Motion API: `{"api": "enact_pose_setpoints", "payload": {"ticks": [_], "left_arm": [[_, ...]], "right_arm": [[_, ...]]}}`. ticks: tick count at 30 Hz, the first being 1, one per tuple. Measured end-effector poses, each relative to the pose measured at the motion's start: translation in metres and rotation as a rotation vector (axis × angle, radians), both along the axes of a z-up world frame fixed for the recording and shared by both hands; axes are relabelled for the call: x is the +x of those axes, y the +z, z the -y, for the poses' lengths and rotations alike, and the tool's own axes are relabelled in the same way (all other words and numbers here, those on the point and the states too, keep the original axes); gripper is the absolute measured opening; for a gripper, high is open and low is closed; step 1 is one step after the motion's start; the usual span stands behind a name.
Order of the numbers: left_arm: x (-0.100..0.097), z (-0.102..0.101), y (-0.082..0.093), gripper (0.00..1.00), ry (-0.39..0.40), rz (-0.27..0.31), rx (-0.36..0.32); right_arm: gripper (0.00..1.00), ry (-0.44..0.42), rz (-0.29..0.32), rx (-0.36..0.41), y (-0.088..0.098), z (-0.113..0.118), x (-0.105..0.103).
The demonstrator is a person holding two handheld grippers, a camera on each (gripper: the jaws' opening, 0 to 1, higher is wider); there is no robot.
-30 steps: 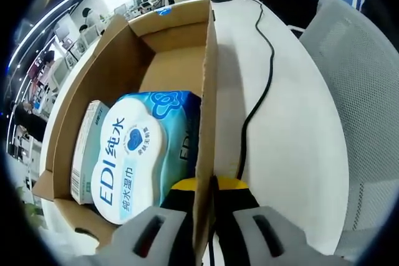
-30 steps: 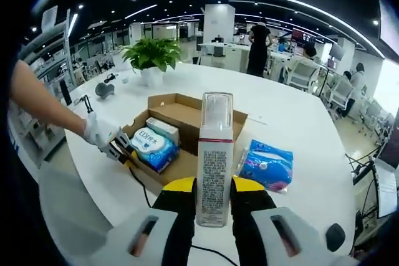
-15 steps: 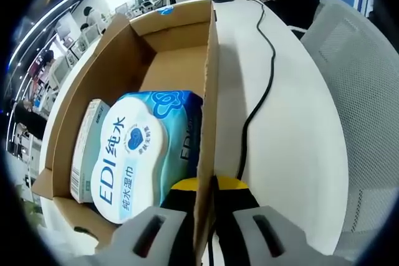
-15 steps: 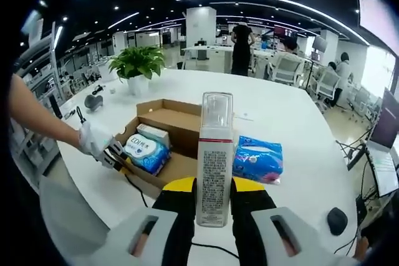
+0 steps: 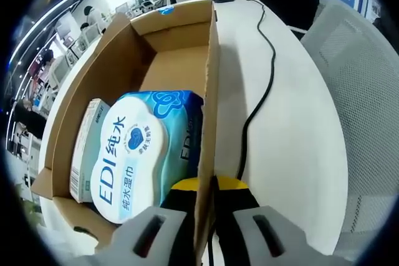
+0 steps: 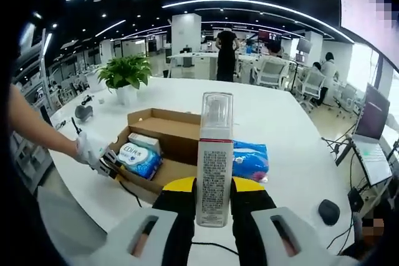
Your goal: Operate the shoe box by opening the lid, removing the specified soft item, and placing it in the target area until the item is outside and the box remains undamaged.
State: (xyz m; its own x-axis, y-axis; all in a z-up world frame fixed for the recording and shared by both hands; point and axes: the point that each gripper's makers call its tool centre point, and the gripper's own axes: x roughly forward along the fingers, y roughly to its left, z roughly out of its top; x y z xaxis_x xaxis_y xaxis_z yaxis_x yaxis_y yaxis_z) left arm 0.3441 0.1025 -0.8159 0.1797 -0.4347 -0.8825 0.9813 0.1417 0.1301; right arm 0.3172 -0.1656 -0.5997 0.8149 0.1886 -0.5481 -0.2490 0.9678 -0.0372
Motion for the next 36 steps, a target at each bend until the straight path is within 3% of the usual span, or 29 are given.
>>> {"api": "enact_pose_setpoints", "payload": {"ticks": [14, 17, 19, 22, 32, 36], "left_arm": [[-0.001, 0.0, 0.001, 0.04, -0.01, 0.012, -0.001], [-0.001, 0.0, 0.001, 0.04, -0.003, 0.004, 0.0], [-0.001, 0.0, 0.0, 0.04, -0.004, 0.006, 0.0], [-0.001, -0.001, 0.0, 0.04, 0.009, -0.004, 0.002], [-0.003, 0.0, 0.0, 0.04, 0.013, -0.004, 0.002], [-0.003, 0.0, 0.0, 0.04, 0.012, -0.002, 0.002]], "right_arm": [[0.17, -0.054, -0.012, -0.009, -0.003, 0.019, -0.005], [0.17, -0.064, -0.02, 0.007, -0.011, 0.029, 0.002], [0.17, -0.046, -0.018, -0.028, -0.018, 0.036, 0.005], [0.17, -0.041, -0.073, -0.047, -0.032, 0.051, 0.007], [0.17, -0.078, -0.102, -0.034, -0.053, 0.087, 0.028], [0.17, -0.119, -0.104, -0.015, -0.05, 0.099, 0.033]]}}
